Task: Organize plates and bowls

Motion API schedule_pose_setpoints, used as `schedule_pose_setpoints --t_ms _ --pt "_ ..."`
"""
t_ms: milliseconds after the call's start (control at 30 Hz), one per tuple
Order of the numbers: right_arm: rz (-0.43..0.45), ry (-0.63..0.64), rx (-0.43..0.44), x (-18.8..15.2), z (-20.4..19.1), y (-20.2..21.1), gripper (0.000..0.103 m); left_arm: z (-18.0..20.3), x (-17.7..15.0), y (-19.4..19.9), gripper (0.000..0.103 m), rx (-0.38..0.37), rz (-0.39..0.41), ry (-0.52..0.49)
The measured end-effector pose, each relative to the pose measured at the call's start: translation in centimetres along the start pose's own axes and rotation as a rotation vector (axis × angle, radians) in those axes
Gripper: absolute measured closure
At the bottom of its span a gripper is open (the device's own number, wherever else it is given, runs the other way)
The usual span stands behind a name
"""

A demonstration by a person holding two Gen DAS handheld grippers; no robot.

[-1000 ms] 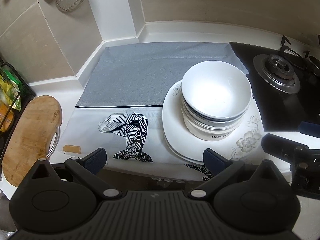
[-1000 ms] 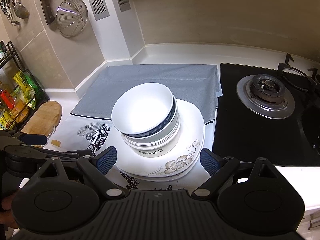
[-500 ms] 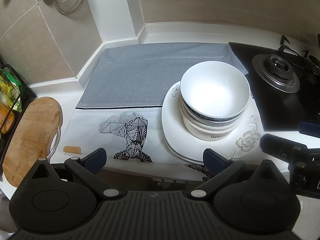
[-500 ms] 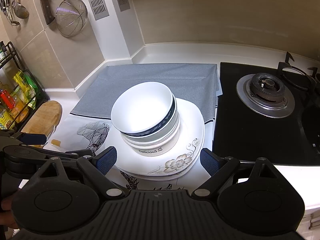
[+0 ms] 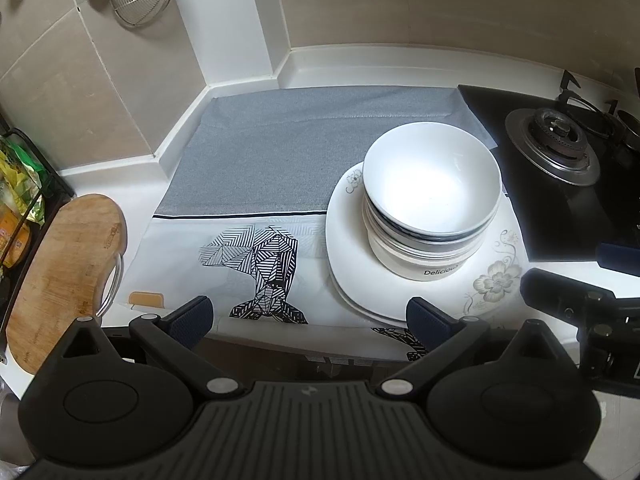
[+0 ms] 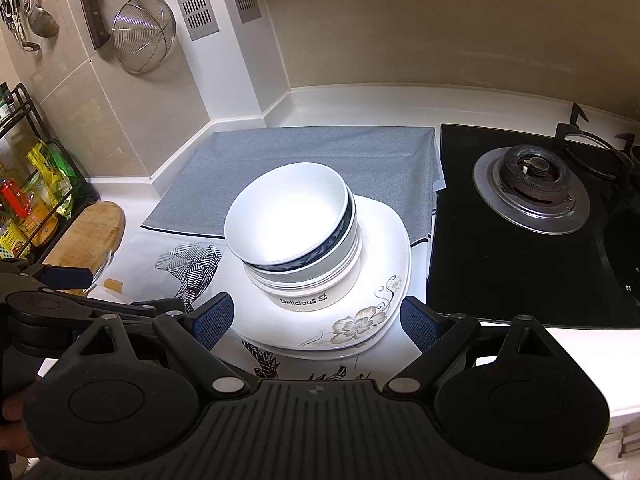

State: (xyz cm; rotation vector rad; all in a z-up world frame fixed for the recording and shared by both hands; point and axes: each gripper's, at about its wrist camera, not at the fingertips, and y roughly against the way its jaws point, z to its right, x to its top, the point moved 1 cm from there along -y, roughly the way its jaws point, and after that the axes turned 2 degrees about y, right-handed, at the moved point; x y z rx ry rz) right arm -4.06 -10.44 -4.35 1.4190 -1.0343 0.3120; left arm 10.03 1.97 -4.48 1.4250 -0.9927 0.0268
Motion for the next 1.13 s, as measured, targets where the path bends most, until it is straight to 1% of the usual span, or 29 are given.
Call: schedule_pose_setpoints --t_ms 433,800,867,933,1133 --pt "0.002 0.005 0.002 -0.1 -0.1 0.1 0.011 -0.1 -0.2 0.3 0.000 0.001 0.001 0.007" --pt "0.017 0.005 -0.004 -0.5 -0.3 1.2 0.011 0.2 -0.4 0.9 0.000 0.002 0.012 0.005" --pt "0.021 0.001 -0.006 -0.5 -0.2 1.4 0.011 0.3 -0.4 1.0 0.000 0.003 0.015 -0.002" --pt "0.023 -0.006 -0.007 -0.7 0.0 1.5 0.008 0.6 -0.3 1.1 0.000 0.001 0.018 -0.007" --pt "0.022 -0.015 -0.007 -0.7 0.0 1.6 0.005 1.1 -0.3 1.7 0.000 -0.003 0.052 -0.024"
